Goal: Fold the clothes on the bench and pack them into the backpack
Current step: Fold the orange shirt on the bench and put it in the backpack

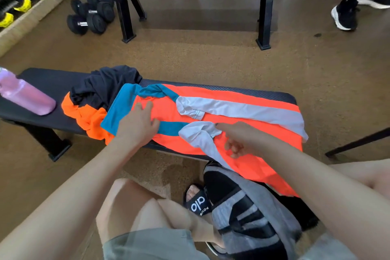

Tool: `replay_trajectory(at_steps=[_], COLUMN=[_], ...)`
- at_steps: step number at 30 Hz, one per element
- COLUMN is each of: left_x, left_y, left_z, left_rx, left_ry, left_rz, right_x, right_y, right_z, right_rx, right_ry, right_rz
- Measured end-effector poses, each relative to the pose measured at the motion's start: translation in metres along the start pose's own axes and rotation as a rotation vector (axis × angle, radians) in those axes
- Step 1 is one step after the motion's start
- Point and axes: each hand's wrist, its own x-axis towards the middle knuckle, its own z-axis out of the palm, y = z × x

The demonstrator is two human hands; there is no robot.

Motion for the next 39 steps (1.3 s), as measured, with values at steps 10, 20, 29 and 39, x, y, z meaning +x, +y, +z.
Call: replay_trajectory(at_steps=[10, 20, 29, 39], left_x=[0.015, 0.006, -0.020, -0.016], left_y=[0.073, 0.071, 0.100, 0.107], left_z=[0.030, 0.016, 0.036, 0.030], left_rx=[-0.135, 0.020, -0.106, -0.159], left_ry=[-0.282, -0.238, -0.179, -0.168], left_rz=[0.480, 0.513, 0.888, 0.810], right_x=[-0.040, -0.047, -0.034, -0.062], right_y=[0.097, 0.100, 0.072, 0.113], right_z=[0.023, 0.007, -0.027, -0.030], right_rx=[-0.984, -0.711, -0.822, -0.851], right_ry=[0.464, 0.475, 0.358, 0.487], right_rz=[-0.585, -0.617, -0.627, -0.596])
